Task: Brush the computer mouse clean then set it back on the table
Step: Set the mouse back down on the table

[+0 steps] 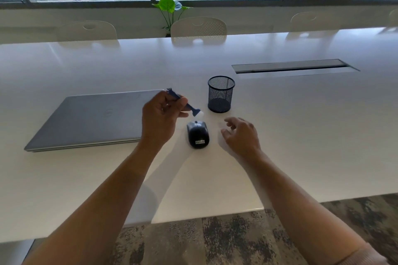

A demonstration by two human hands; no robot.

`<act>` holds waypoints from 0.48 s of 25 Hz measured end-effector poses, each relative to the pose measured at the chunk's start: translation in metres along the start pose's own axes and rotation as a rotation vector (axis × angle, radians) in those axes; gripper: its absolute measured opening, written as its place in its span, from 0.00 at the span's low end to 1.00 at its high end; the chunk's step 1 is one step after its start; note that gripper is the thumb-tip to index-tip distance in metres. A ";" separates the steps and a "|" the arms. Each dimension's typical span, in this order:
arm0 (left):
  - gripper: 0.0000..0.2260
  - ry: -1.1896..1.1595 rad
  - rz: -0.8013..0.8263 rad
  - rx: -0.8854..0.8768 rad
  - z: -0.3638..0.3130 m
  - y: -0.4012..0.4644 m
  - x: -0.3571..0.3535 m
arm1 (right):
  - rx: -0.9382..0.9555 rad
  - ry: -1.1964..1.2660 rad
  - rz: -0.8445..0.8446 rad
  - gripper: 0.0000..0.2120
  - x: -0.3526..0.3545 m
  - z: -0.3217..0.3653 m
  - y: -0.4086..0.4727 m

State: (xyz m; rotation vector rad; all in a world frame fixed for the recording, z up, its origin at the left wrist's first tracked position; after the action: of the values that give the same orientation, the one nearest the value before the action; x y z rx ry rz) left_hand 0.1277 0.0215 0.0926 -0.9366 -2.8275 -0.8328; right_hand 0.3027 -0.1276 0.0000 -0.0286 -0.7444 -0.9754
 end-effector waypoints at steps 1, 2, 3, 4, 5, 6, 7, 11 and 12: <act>0.07 0.022 0.010 0.001 0.001 0.011 -0.008 | 0.043 -0.058 -0.003 0.14 -0.001 -0.001 -0.002; 0.07 0.043 0.017 0.005 0.002 0.022 -0.017 | 0.085 -0.112 0.006 0.11 -0.003 0.000 -0.004; 0.08 0.064 0.025 0.007 0.002 0.033 -0.025 | 0.123 -0.151 0.024 0.09 -0.006 0.001 -0.005; 0.08 0.092 0.031 -0.002 0.002 0.045 -0.034 | 0.141 -0.175 0.046 0.09 -0.008 0.002 -0.005; 0.08 0.126 0.032 -0.018 0.002 0.055 -0.042 | 0.146 -0.184 0.063 0.10 -0.009 0.002 -0.005; 0.08 0.165 0.024 -0.031 0.002 0.066 -0.049 | 0.145 -0.186 0.066 0.11 -0.010 0.003 -0.005; 0.07 0.194 0.015 -0.032 0.004 0.076 -0.057 | 0.155 -0.189 0.053 0.11 -0.009 0.003 -0.004; 0.08 0.372 -0.032 -0.018 0.013 0.110 -0.083 | 0.185 -0.211 0.044 0.09 -0.010 0.004 -0.004; 0.08 0.415 -0.039 -0.021 0.014 0.117 -0.088 | 0.184 -0.211 0.048 0.09 -0.010 0.004 -0.004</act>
State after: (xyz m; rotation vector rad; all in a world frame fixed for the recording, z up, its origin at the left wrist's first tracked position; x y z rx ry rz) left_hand 0.2674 0.0593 0.1181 -0.6228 -2.4895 -0.9366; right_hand 0.2945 -0.1209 -0.0040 0.0116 -1.0217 -0.8631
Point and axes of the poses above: each hand's wrist, its own y-axis towards the middle knuckle, its own x-axis out of the back of the hand, z = x × y, the point moved 5 cm from there along y, towards the middle knuckle, and after that the axes turned 12 degrees about y, right-handed, at the moved point
